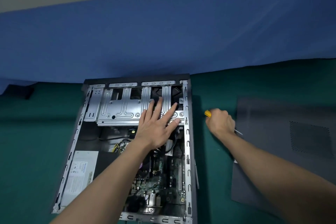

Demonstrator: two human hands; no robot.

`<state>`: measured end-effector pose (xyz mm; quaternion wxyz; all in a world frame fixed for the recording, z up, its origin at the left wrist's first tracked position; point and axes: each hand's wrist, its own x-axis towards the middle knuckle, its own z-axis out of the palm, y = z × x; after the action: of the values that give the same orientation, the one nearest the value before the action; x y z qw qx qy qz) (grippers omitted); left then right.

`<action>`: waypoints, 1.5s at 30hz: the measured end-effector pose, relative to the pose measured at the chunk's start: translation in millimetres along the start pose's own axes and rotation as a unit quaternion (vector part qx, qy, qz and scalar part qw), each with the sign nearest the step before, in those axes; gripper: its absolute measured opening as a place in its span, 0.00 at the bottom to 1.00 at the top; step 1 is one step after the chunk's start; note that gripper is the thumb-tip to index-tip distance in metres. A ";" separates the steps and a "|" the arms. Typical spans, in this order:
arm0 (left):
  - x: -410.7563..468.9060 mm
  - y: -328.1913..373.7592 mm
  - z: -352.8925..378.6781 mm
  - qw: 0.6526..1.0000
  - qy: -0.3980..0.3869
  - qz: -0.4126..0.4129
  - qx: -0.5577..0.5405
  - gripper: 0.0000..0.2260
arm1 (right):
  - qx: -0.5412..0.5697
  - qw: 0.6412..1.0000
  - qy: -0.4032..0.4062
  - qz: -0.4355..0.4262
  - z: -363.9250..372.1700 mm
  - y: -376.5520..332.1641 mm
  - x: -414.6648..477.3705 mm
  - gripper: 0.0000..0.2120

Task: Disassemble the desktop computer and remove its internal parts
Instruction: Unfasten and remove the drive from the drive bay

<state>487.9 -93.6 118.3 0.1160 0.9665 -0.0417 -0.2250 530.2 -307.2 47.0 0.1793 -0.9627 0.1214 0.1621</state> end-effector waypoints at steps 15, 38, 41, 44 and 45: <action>1.7 -0.5 0.6 1.000 -0.017 0.004 -0.022 0.26 | 0.171 0.979 -0.084 0.071 -38.6 -7.6 8.0 0.11; -43.6 -64.6 -32.7 0.995 -0.042 0.015 0.088 0.24 | 0.175 0.930 0.089 -0.310 -127.3 -147.8 -82.4 0.07; -39.9 -64.4 -37.6 0.994 -0.079 0.007 0.070 0.26 | 0.149 0.931 0.088 -0.320 -122.9 -159.7 -78.8 0.07; -39.5 -62.3 -35.4 0.994 -0.083 0.000 0.071 0.28 | 0.143 0.935 0.081 -0.315 -118.9 -169.1 -73.6 0.07; -39.6 -61.9 -34.6 0.994 -0.081 -0.001 0.075 0.29 | 0.141 0.935 0.082 -0.314 -117.4 -171.9 -71.7 0.08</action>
<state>469.6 -21.2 150.3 0.0392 0.9511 -0.0669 -0.2991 546.1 -184.0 228.7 0.3440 -0.9268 -0.1510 -0.0003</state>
